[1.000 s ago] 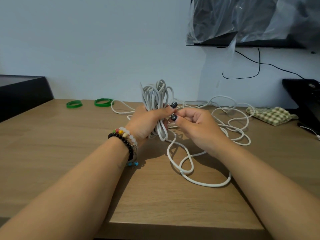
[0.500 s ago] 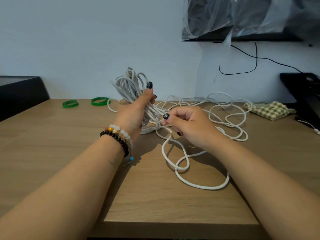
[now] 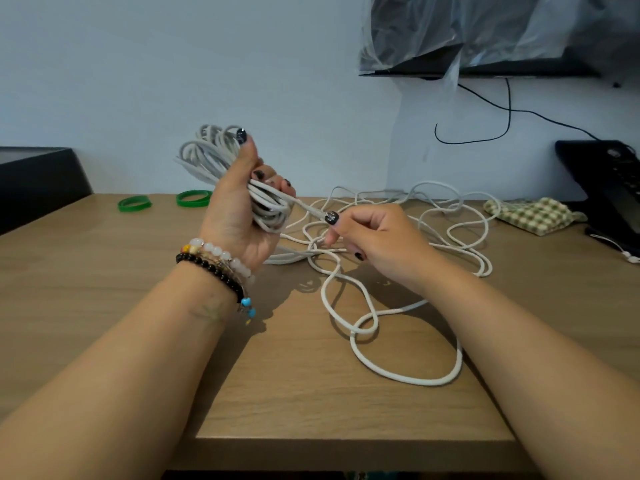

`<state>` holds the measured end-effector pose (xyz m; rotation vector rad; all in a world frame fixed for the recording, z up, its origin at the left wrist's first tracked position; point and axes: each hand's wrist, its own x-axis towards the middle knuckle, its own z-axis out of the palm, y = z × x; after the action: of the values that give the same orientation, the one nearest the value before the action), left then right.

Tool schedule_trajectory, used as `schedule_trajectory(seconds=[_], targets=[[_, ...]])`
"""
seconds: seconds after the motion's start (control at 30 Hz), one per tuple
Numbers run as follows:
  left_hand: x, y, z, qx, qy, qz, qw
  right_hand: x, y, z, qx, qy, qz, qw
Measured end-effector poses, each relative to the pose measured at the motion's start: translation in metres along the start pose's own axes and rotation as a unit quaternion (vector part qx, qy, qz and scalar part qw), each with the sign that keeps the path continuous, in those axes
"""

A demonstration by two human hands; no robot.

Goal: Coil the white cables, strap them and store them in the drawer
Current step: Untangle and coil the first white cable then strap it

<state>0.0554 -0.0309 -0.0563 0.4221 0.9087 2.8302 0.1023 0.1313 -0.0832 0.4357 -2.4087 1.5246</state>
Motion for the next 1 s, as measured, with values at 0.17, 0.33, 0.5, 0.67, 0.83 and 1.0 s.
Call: schedule_trajectory(seconds=[0.17, 0.33, 0.5, 0.67, 0.83, 1.0], targets=[[-0.001, 0.003, -0.002, -0.067, -0.030, -0.025, 0.997, 0.001, 0.001, -0.006, -0.024, 0.045, -0.008, 0.999], [-0.004, 0.009, 0.000, -0.100, -0.065, -0.019, 0.993, 0.007, 0.008, -0.023, -0.049, 0.131, -0.010, 0.990], [-0.003, 0.005, 0.001, -0.049, -0.050, -0.006, 0.998, 0.007, 0.014, -0.027, -0.089, 0.172, -0.029, 0.981], [0.001, 0.003, -0.004, 0.000, -0.014, 0.015, 1.000, 0.003, 0.013, -0.015, -0.106, 0.148, -0.026, 0.983], [0.006, -0.002, -0.015, 0.120, 0.060, 0.037, 0.990, -0.003, 0.010, -0.007, -0.189, 0.010, -0.001, 0.982], [0.011, -0.002, -0.022, 0.327, 0.132, 0.097, 0.931, -0.007, 0.001, -0.011, -0.139, -0.068, 0.018, 0.988]])
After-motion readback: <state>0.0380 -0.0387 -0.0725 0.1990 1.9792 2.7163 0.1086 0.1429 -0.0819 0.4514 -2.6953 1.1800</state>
